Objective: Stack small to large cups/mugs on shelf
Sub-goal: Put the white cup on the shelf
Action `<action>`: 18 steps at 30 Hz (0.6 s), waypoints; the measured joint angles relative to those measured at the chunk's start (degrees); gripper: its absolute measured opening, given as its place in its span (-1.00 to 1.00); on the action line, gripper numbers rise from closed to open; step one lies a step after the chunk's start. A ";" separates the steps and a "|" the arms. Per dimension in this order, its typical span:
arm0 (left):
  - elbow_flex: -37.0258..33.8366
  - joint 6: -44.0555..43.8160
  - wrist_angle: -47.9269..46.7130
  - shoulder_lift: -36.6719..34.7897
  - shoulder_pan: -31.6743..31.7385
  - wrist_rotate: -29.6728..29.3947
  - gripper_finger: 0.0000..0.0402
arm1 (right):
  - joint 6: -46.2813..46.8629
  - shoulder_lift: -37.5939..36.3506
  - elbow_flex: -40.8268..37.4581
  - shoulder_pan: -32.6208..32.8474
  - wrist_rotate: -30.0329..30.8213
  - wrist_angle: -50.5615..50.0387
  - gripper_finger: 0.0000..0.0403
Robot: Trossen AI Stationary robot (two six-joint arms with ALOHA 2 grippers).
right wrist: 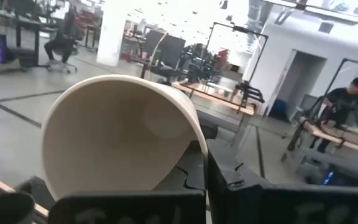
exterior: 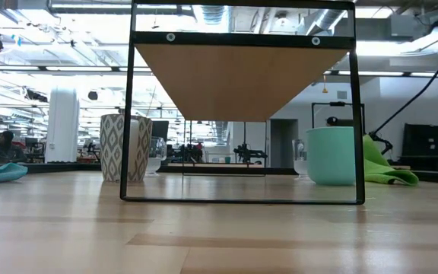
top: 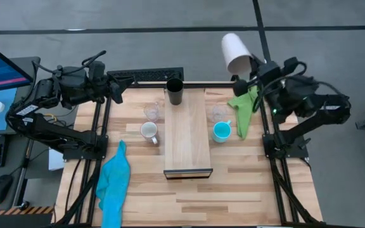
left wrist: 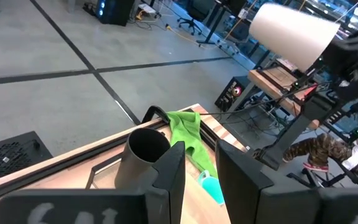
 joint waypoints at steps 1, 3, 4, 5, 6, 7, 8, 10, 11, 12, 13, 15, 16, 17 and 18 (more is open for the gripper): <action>0.00 0.01 0.00 0.00 0.00 0.01 -0.60 | 0.00 0.95 1.85 0.25 -0.02 0.11 -0.96; 0.00 0.04 0.00 -0.02 0.00 0.09 -0.60 | 0.16 2.68 5.27 0.47 0.02 -0.10 -0.96; 0.00 0.04 -0.02 0.00 0.00 0.13 -0.60 | 0.60 3.17 6.37 0.51 -0.40 -1.06 -0.96; 0.00 0.11 -0.02 0.00 0.00 0.13 -0.60 | 1.75 3.87 7.45 0.58 -2.17 -2.12 -0.96; 0.00 0.19 -0.02 -0.02 0.00 0.15 -0.60 | 3.88 4.47 8.31 0.54 -5.53 -3.13 -0.96; 0.00 0.20 -0.02 -0.02 0.00 0.33 -0.60 | 6.59 4.55 8.69 0.48 -10.92 -5.09 -0.96; 0.00 0.24 -0.02 -0.02 0.00 0.55 -0.60 | 9.63 4.34 8.77 0.25 -16.60 -7.47 -0.96; 0.00 0.97 -0.03 -0.02 0.00 0.92 -0.60 | 17.13 4.27 8.87 -1.78 -27.74 -11.54 -0.96; 0.00 1.41 -0.02 -0.02 0.00 1.30 -0.60 | 20.94 4.34 8.96 -3.36 -32.56 -13.85 -0.96; 0.00 1.73 -0.02 -0.02 -0.01 1.69 -0.60 | 24.99 4.21 8.99 -4.99 -36.94 -16.82 -0.96; 0.00 1.96 -0.04 -0.02 0.00 1.70 -0.60 | 29.07 3.94 8.94 -6.73 -40.57 -20.35 -0.96; 0.00 2.16 -0.04 -0.02 0.00 1.86 -0.60 | 37.17 3.82 8.88 -10.62 -48.41 -27.07 -0.96; 0.00 2.19 -0.04 -0.02 0.00 2.07 -0.60 | 41.02 3.80 8.90 -12.66 -52.57 -30.24 -0.96; 0.00 2.20 -0.06 -0.02 0.00 2.46 -0.60 | 44.51 3.80 8.90 -14.59 -56.64 -33.86 -0.96; 0.00 2.21 -0.07 -0.02 0.00 2.89 -0.60 | 47.67 3.81 8.90 -16.35 -59.98 -37.35 -0.96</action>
